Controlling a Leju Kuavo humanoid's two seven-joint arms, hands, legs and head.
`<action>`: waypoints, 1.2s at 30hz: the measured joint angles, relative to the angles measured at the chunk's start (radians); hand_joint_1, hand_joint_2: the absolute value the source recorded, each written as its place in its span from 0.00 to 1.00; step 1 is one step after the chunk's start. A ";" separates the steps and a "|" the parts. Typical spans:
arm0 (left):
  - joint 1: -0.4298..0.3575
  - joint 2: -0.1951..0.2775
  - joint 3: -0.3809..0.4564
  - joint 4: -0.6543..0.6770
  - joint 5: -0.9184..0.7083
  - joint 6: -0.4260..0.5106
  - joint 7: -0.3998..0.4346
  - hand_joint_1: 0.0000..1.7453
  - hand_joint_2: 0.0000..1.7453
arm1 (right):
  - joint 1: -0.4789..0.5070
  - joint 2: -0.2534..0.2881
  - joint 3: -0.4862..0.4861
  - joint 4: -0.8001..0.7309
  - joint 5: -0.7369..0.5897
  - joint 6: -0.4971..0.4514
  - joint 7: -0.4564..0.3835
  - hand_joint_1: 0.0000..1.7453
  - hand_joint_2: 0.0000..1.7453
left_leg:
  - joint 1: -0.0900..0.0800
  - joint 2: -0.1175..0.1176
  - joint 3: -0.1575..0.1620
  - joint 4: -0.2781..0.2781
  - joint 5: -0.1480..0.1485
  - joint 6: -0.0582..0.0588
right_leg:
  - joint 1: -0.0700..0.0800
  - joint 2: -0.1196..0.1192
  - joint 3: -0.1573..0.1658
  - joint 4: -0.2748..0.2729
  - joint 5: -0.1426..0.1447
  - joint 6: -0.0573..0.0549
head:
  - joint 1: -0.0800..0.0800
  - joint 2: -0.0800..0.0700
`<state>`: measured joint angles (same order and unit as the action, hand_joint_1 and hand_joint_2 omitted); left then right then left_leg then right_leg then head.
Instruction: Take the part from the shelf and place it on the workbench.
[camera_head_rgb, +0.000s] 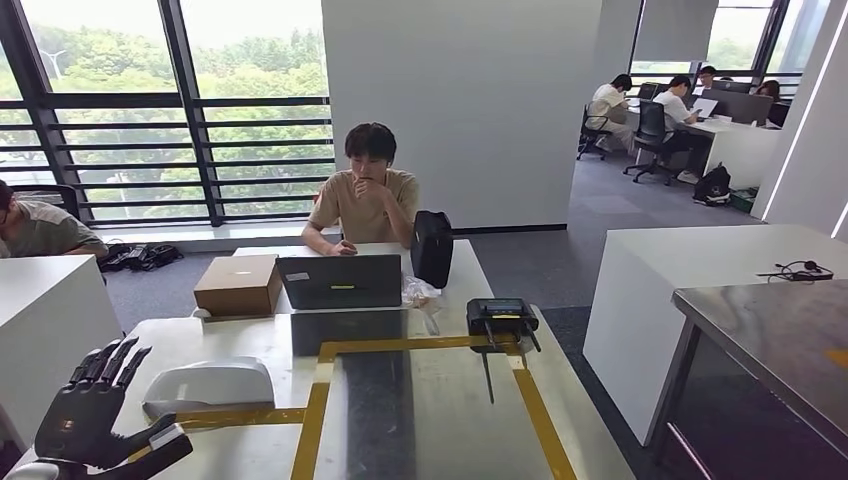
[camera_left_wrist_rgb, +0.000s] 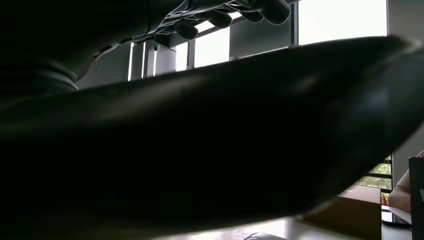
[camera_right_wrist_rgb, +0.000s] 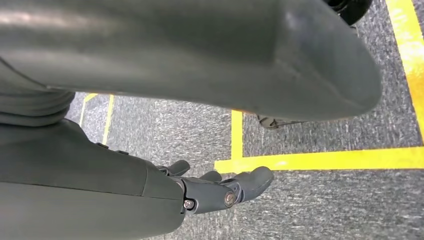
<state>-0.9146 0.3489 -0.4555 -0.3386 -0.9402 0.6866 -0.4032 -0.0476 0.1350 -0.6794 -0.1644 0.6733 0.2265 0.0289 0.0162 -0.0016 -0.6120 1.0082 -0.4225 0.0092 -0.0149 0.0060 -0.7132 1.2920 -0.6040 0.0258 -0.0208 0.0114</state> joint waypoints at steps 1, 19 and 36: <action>0.000 -0.001 0.000 0.000 -0.002 0.000 0.002 0.00 0.00 | 0.000 -0.001 0.000 0.000 0.000 0.000 0.000 0.00 0.00 | 0.003 0.000 -0.003 0.004 0.000 -0.003 | -0.004 -0.001 0.018 -0.031 0.024 0.004 | 0.000 0.000; -0.025 -0.007 0.000 0.006 -0.029 -0.027 0.038 0.00 0.00 | -0.004 -0.003 -0.001 0.000 0.000 0.002 0.000 0.00 0.00 | -0.001 -0.001 0.062 0.099 -0.121 -0.046 | 0.009 0.000 0.035 -0.248 0.199 -0.057 | -0.001 0.000; -0.035 -0.015 0.000 0.003 -0.028 -0.046 0.033 0.00 0.00 | -0.004 -0.003 -0.004 0.002 -0.003 0.003 0.000 0.00 0.00 | -0.005 0.005 -0.032 0.021 0.015 -0.024 | 0.004 0.001 0.170 -0.233 0.084 -0.015 | 0.003 0.000</action>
<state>-0.9494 0.3335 -0.4559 -0.3353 -0.9678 0.6411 -0.3698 -0.0516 0.1322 -0.6836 -0.1621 0.6706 0.2298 0.0291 0.0113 0.0037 -0.6445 1.0297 -0.4073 -0.0144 -0.0109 0.0074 -0.5430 1.0593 -0.5200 0.0111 -0.0182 0.0114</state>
